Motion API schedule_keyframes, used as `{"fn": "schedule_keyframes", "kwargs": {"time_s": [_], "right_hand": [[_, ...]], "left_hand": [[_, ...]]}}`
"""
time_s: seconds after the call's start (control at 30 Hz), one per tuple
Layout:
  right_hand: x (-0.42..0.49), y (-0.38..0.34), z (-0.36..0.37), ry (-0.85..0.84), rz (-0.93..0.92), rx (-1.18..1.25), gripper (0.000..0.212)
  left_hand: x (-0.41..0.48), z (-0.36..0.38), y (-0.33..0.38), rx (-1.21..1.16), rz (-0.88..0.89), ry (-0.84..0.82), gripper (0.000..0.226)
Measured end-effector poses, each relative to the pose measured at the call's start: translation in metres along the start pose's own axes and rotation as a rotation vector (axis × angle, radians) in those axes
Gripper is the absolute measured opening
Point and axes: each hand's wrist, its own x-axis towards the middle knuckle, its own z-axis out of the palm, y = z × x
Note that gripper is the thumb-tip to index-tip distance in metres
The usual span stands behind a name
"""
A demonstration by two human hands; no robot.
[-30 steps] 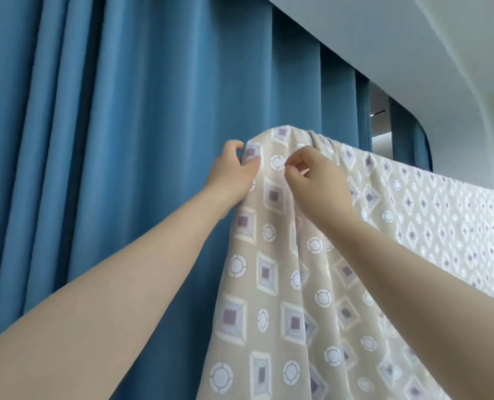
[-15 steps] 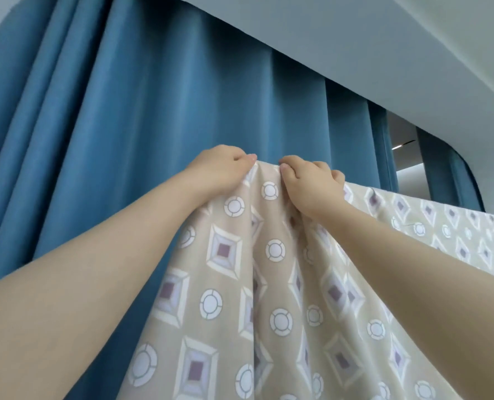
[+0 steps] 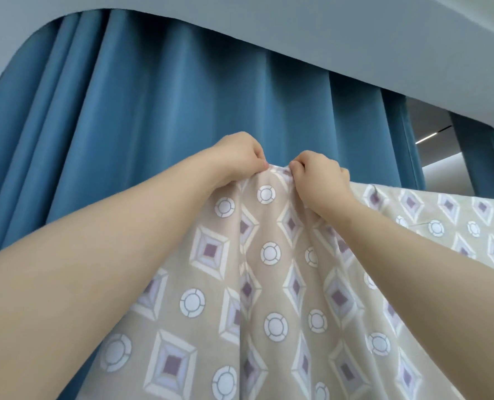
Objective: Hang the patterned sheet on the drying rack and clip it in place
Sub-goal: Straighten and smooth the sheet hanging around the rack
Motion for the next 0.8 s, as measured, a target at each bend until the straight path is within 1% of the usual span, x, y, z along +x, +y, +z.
{"fn": "schedule_keyframes", "kwargs": {"time_s": [0.1,0.2,0.3,0.4,0.5,0.53,0.57,0.63,0.67,0.73,0.8], "right_hand": [[0.003,0.022,-0.006,0.021,0.089,0.016,0.026],[0.001,0.044,-0.008,-0.016,0.152,0.077,0.025],[-0.005,0.051,-0.003,-0.031,0.105,0.096,0.026],[-0.007,0.042,0.002,0.015,0.062,0.095,0.029],[-0.009,0.030,0.009,0.065,0.037,0.003,0.028],[-0.008,0.027,0.010,0.071,0.042,-0.022,0.027],[-0.008,0.025,0.009,0.070,0.053,-0.035,0.027],[-0.005,0.020,0.000,0.059,0.066,-0.010,0.029],[-0.003,0.018,-0.006,0.040,0.050,0.029,0.030],[-0.006,0.012,-0.008,-0.001,-0.003,0.133,0.033],[-0.009,0.011,-0.013,0.005,0.007,0.299,0.035]], "left_hand": [[0.007,0.019,0.019,0.062,0.066,0.039,0.018],[0.011,0.039,0.029,0.122,0.107,0.041,0.017],[0.007,0.041,0.023,0.311,0.109,0.074,0.023],[-0.004,0.028,0.010,0.424,0.040,0.179,0.033],[-0.013,0.012,-0.008,0.596,-0.009,0.261,0.036],[-0.015,0.006,-0.014,0.609,-0.032,0.254,0.037],[-0.017,0.000,-0.019,0.569,-0.064,0.224,0.038],[-0.020,-0.009,-0.022,0.408,-0.115,0.120,0.043],[-0.022,-0.012,-0.019,0.370,-0.108,0.099,0.044],[-0.027,-0.013,-0.016,0.433,-0.052,0.104,0.040],[-0.029,-0.008,-0.007,0.520,0.032,0.121,0.035]]}}
